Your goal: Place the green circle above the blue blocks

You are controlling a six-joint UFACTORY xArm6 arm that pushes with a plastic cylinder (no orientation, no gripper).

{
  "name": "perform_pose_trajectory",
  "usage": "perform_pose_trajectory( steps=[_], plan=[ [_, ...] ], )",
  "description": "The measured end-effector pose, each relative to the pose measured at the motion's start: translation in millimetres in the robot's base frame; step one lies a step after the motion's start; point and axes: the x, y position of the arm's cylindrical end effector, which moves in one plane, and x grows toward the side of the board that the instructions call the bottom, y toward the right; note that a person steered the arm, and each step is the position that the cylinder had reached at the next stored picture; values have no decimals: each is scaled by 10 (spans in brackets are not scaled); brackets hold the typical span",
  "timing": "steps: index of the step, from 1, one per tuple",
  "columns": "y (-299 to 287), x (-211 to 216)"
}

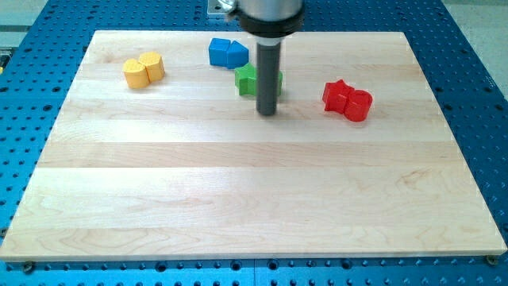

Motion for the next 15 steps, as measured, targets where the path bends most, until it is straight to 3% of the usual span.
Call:
perform_pose_trajectory(
  steps=[2,3,4,5,7,8,9,10,11,12,13,14,15],
  plan=[
    [281,-1100],
    [801,-1210],
    [1160,-1617],
    [632,-1660],
    [-219,-1307],
    [-291,-1866],
    [-931,-1660],
    [-969,-1364],
    [-952,-1741],
    [-480,-1840],
    [-198,-1757],
    [-215,-1447],
    [-241,-1395]
  ],
)
